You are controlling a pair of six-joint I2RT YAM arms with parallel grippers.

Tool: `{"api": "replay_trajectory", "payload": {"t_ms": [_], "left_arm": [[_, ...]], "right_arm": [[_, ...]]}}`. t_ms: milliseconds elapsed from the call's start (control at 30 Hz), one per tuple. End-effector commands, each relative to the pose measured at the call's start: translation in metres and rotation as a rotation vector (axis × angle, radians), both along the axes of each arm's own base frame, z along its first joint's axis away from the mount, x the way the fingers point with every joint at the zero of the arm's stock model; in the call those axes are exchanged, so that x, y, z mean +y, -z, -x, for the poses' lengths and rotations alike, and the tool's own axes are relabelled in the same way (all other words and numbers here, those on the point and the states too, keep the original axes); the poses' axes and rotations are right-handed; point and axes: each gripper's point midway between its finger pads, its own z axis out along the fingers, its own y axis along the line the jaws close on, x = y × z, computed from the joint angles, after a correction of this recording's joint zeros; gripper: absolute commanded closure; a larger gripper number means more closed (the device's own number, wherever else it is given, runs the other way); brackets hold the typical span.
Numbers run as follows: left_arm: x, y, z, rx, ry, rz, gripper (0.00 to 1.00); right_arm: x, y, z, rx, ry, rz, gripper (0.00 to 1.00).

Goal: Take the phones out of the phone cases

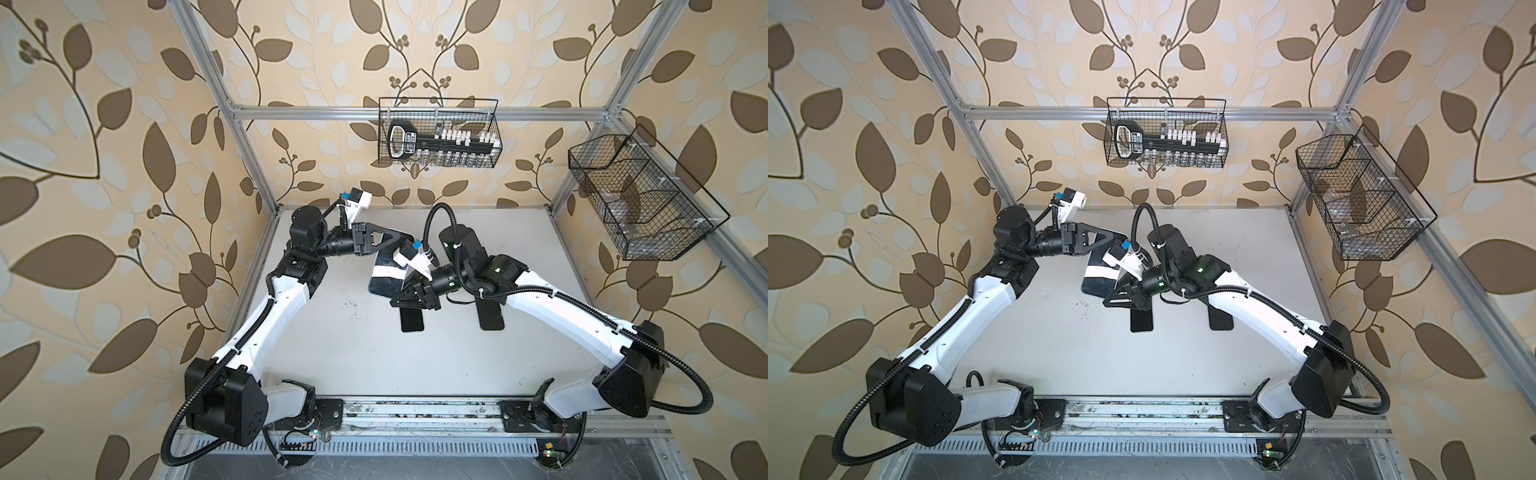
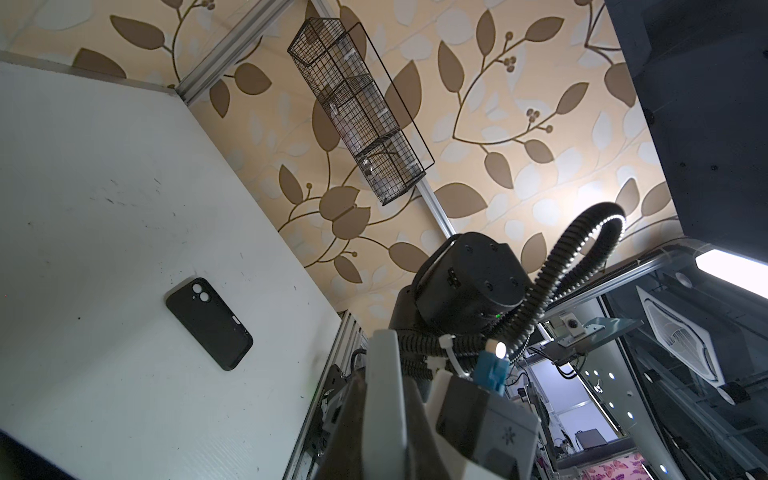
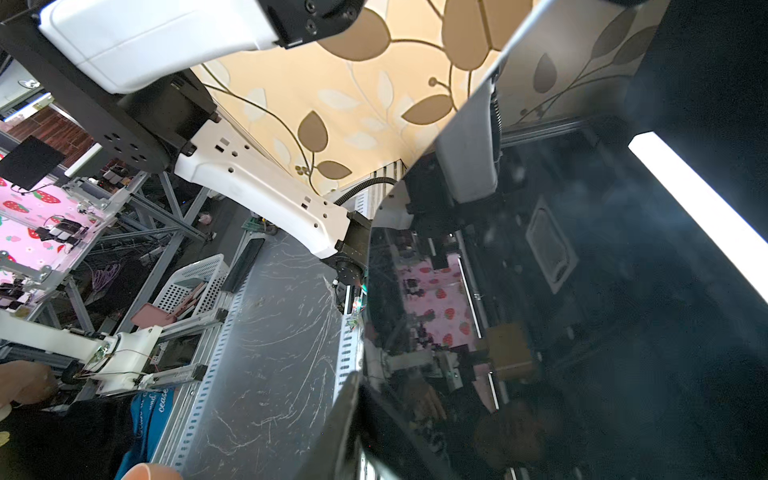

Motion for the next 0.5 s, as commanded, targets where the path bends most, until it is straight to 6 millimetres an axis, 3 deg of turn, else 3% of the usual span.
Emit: {"api": "replay_trajectory", "payload": {"t_ms": [0, 467], "left_arm": [[-0.004, -0.01, 0.006, -0.004, 0.0, 0.017, 1.0], [-0.014, -0.005, -0.002, 0.05, 0.006, 0.059, 1.0]], "right_arm": [[0.009, -0.035, 0.0, -0.174, 0.005, -0.067, 0.78], [0.019, -0.071, 0.017, -0.37, 0.064, -0.082, 0.88]]}}
